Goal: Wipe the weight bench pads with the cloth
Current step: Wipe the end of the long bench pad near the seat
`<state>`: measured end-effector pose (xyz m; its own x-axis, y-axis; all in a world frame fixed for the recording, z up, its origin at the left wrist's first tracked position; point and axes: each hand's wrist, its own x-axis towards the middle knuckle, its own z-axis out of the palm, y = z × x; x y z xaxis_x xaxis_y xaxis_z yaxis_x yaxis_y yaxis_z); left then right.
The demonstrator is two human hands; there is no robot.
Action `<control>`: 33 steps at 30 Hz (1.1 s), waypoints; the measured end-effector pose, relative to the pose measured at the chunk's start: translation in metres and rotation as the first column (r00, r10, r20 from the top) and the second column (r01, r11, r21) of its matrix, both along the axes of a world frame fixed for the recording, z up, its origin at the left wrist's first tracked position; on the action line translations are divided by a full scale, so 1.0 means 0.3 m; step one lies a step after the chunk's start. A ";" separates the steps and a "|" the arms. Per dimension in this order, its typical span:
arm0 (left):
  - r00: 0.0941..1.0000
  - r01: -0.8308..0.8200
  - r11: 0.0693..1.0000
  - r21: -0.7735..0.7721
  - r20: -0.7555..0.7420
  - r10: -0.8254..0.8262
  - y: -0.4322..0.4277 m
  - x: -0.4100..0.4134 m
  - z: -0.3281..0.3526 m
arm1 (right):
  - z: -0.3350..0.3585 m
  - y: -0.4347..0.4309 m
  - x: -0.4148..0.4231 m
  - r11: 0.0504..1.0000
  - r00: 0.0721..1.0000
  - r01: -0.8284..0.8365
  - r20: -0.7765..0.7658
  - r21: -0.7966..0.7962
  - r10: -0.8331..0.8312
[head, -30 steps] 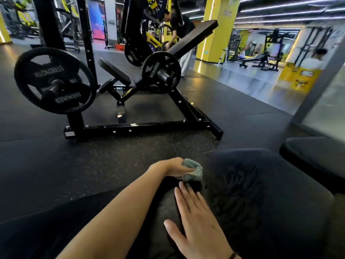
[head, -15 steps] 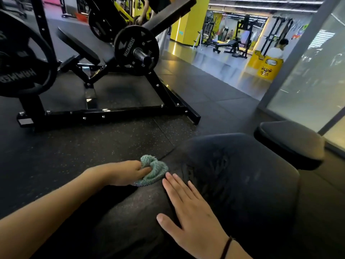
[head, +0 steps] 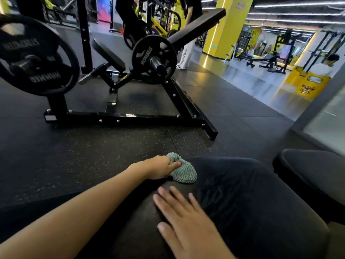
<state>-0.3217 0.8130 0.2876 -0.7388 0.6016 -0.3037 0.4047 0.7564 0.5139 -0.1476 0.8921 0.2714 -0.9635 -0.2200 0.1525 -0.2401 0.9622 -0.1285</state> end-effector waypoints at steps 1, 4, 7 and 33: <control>1.000 -0.017 1.000 0.006 -0.007 0.017 0.017 -0.004 -0.002 | 0.024 0.082 -0.002 0.998 0.997 0.040 0.063 0.042 -0.042; 0.999 -0.022 1.000 -0.006 -0.033 0.022 0.090 -0.027 -0.005 | 0.051 0.286 -0.015 0.992 0.985 0.103 0.128 0.077 -0.113; 0.997 0.006 1.000 -0.020 -0.079 -0.007 0.218 -0.055 -0.003 | 0.051 0.346 -0.027 0.992 0.976 0.120 0.182 0.025 -0.122; 0.986 0.142 0.982 0.124 0.065 -0.151 0.393 -0.103 -0.001 | -0.028 0.353 -0.036 0.986 0.984 0.153 -0.077 -0.070 -0.158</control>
<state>-0.3525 0.9308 0.2872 -0.6183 0.7365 -0.2744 0.4640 0.6239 0.6289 -0.1584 0.9980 0.2631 -0.9688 -0.0562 0.2413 -0.1008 0.9791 -0.1764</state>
